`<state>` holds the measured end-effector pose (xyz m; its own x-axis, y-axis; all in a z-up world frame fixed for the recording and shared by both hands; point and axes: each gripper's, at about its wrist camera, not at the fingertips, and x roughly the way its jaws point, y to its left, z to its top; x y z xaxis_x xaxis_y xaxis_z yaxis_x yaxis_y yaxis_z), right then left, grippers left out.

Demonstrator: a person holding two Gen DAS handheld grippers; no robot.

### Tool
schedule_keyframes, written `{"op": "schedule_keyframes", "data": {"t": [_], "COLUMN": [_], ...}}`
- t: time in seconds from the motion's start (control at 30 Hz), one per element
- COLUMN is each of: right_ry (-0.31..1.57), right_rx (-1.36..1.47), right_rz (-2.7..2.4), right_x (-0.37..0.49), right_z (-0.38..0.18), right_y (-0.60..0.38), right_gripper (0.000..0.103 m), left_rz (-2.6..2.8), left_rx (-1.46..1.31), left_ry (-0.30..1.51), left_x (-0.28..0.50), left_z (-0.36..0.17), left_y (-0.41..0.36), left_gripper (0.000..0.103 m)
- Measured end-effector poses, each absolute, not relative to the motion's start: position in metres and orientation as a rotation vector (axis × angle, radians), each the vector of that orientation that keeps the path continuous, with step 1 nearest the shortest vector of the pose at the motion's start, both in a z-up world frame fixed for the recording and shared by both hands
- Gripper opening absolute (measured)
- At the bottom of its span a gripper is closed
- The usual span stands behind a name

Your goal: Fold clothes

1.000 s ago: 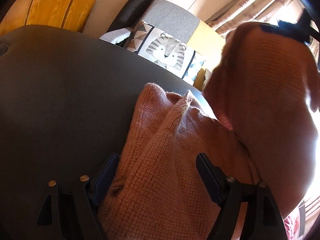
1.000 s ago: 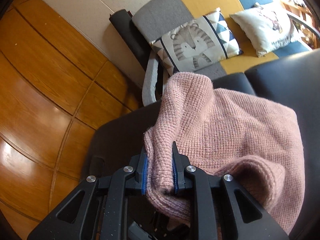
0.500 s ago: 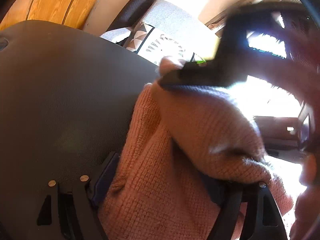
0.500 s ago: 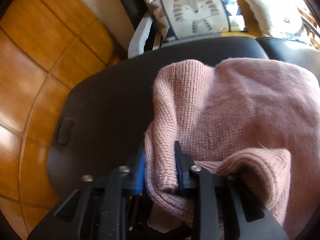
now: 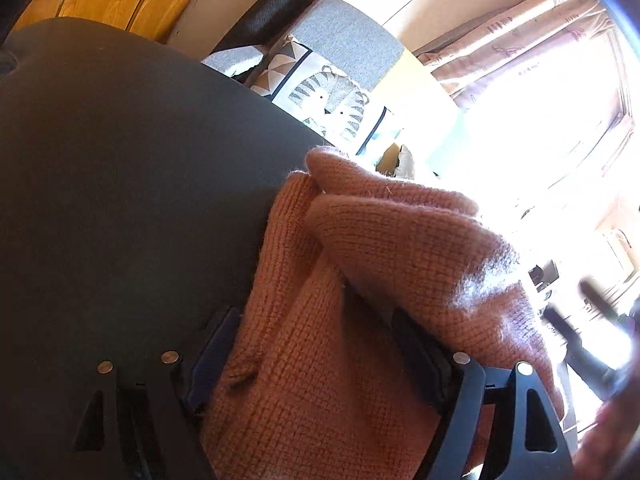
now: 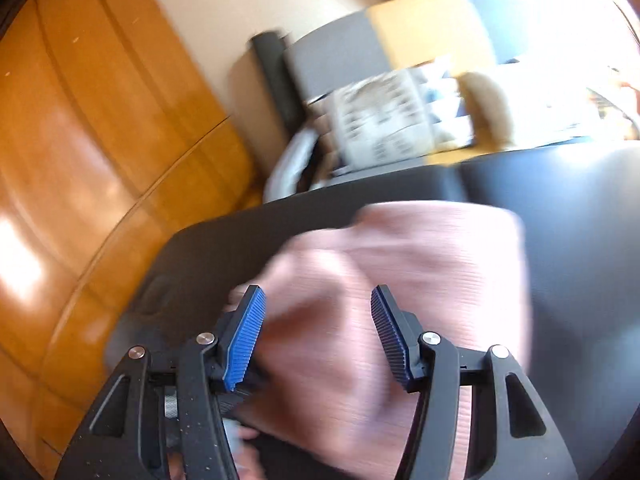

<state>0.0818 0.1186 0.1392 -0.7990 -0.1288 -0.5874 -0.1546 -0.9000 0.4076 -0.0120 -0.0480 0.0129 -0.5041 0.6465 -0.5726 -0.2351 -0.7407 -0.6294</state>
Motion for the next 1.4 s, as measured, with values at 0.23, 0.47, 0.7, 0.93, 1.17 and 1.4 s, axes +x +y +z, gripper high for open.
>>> {"op": "schedule_keyframes", "data": {"t": [0.23,0.47,0.7,0.93,1.17,1.4], "right_ry": [0.517,0.257,-0.117,0.234,0.268,0.015], "right_rx": [-1.092,-1.302,-1.352,-0.999,-1.027,-1.018], "right_rz": [2.984,3.29,3.474,3.461,3.322,3.29], "right_x": [0.107,0.075,0.115,0.155,0.143,0.141], "right_z": [0.114,0.094,0.073,0.104,0.11,0.098], "right_y": [0.127,0.057,0.001,0.06,0.102,0.102], "right_gripper": [0.04,0.04,0.042,0.043,0.053,0.053], "left_rz": [2.318,2.45,2.587,2.47,2.109,1.902], "left_rx": [-1.156,-1.193,-1.095,-0.979,-0.998,-1.026], "left_ry": [-0.624,-0.78,-0.786,-0.565,-0.568,-0.32], "left_x": [-0.028,-0.05,-0.031,-0.022,-0.028,-0.023], "left_z": [0.018,0.023,0.054,0.085,0.096,0.111], "left_y": [-0.053,-0.111,-0.152,-0.109,-0.086,-0.052], "left_gripper": [0.08,0.08,0.08,0.08,0.08,0.08]}}
